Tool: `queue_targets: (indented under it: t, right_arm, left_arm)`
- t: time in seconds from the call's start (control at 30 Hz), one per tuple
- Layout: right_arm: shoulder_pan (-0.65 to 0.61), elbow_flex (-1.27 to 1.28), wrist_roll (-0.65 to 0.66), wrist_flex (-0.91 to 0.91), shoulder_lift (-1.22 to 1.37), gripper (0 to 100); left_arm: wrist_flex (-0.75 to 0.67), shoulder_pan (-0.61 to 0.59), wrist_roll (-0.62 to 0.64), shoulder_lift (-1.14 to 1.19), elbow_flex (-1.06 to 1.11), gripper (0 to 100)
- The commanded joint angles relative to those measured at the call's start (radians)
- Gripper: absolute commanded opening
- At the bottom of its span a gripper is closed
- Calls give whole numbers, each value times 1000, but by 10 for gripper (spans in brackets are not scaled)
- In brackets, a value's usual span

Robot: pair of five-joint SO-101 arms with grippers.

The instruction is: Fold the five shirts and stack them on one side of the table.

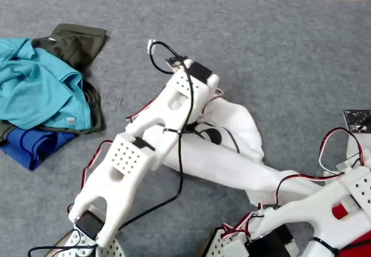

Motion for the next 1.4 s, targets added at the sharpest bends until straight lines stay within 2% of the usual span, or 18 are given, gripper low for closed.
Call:
queue_targets:
  t: [0.0, 0.13, 0.3, 0.5, 0.73, 0.93, 1.1, 1.37]
  right_arm:
    - [-22, -16, -32, -15, 4, 4]
    - [-84, -77, -98, -12, -1, 4]
    - [-228, -209, -236, -14, -1, 4]
    - [-395, -424, -427, -15, 5, 4]
    - [-486, -740, -706, -155, 5, 4]
    - [-526, -958, -735, -290, 5, 4]
    - [-535, -1142, -732, -402, 5, 4]
    - [-535, -1432, -729, -440, 2, 4]
  left_arm:
    - [12, -41, 0, -19, -112, 18]
    - [17, -71, -49, -73, -227, 18]
    - [17, -107, -71, -242, -311, 18]
    - [17, -215, -78, -483, -334, 18]
    - [14, -381, -249, -800, -334, 18]
    - [8, -486, -448, -1056, -334, 18]
    - [12, -506, -600, -1222, -324, 18]
    - [14, -508, -657, -1411, -322, 18]
